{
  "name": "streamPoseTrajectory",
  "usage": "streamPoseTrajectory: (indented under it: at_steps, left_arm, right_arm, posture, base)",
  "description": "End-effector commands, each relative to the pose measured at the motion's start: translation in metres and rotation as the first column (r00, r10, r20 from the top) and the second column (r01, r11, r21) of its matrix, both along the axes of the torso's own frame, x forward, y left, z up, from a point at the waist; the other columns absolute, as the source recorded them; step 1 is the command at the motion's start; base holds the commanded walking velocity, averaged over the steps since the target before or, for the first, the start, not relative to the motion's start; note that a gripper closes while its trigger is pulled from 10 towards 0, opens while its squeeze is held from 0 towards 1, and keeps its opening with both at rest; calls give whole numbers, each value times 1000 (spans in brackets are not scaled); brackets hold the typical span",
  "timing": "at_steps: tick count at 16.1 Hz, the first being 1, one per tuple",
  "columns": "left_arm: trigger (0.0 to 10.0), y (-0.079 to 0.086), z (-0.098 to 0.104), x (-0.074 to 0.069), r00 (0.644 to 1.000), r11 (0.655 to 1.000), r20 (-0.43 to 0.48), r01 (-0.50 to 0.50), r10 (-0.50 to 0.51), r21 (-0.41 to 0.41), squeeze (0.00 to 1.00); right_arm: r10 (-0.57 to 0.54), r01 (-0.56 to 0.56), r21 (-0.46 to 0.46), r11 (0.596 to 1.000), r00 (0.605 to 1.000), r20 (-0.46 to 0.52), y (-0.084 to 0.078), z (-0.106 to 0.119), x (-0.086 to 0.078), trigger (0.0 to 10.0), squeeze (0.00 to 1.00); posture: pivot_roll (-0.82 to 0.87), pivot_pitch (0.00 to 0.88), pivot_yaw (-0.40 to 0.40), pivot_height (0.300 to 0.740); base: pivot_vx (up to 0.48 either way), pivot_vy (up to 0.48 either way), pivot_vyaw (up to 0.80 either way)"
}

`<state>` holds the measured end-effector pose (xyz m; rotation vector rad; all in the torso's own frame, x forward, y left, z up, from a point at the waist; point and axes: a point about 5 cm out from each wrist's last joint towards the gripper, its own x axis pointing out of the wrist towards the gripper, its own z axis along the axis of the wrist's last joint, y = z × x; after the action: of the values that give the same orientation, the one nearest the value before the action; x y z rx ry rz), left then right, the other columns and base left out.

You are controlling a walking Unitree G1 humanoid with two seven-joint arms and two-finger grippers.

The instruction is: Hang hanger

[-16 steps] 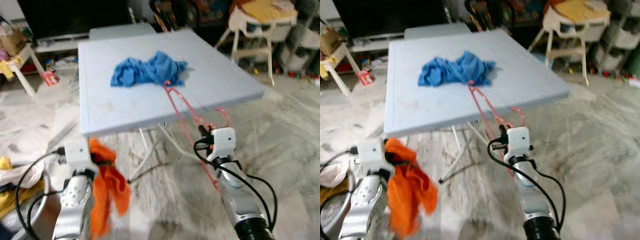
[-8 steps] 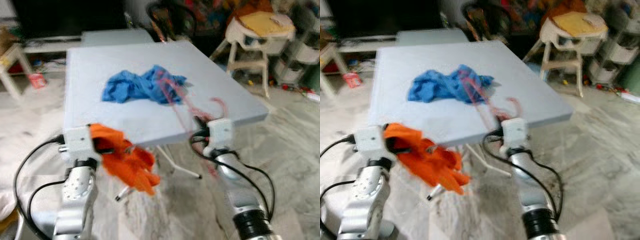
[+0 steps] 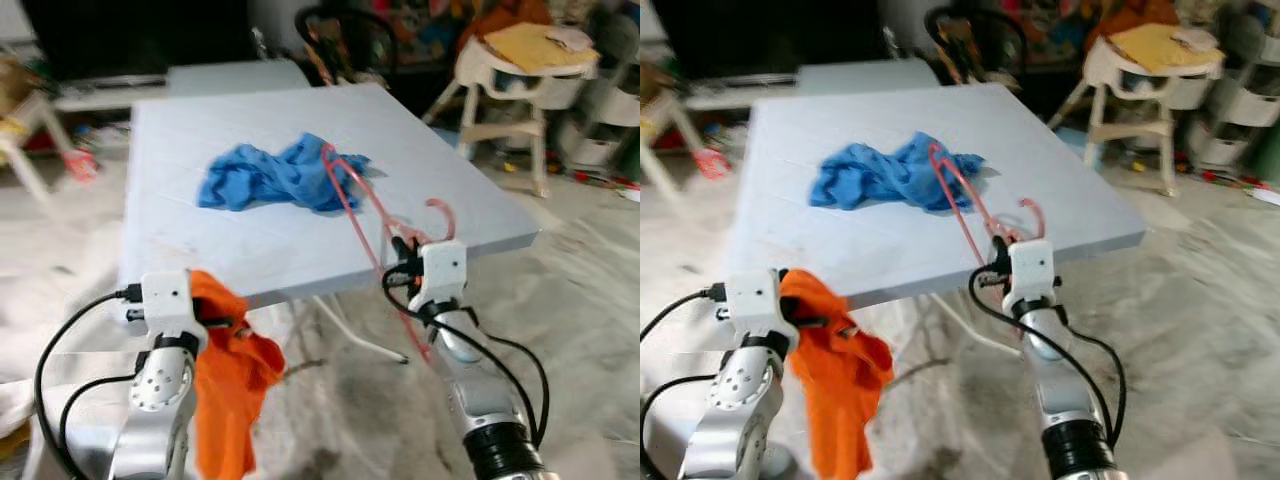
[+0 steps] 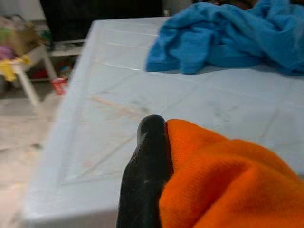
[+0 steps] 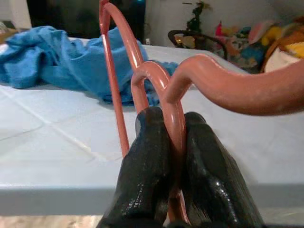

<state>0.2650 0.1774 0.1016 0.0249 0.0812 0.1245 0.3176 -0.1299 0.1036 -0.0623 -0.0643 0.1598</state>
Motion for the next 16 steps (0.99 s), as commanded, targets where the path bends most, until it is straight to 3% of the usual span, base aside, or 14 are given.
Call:
streamPoseTrajectory:
  at_steps: [1, 5, 9, 12, 16]
  left_arm:
    - [10000, 1, 5, 1, 1000, 1000, 14, 14, -14, 14, 0]
    - [10000, 0, 8, 4, 998, 998, 15, 56, -57, 28, 0]
    - [10000, -2, 23, 9, 996, 999, 81, 44, -43, -17, 0]
    - [10000, -4, 33, 10, 992, 999, 119, 33, -29, -38, 0]
    - [10000, -5, 27, 6, 996, 999, 89, 17, -13, -52, 0]
  right_arm:
    - [-34, 34, 15, 999, 999, -3, -5, -2, -1, 10000, 0]
    - [-66, 67, 34, 997, 998, -14, -5, -9, -5, 10000, 0]
    - [-33, 33, 20, 999, 999, 8, -6, -4, -3, 10000, 0]
    - [-12, 12, 10, 1000, 1000, 13, -5, -1, 1, 10000, 0]
    - [13, -13, -2, 1000, 1000, 9, -2, -2, 0, 10000, 0]
  posture:
    - [36, 0, 45, 740]
    - [27, 0, 73, 740]
    - [28, 0, 49, 740]
    - [35, 0, 23, 740]
    - [36, 0, 8, 740]
  base:
    - [0, 0, 0]
    - [0, 0, 0]
    - [0, 0, 0]
    - [294, 0, 0]
    - [324, 0, 0]
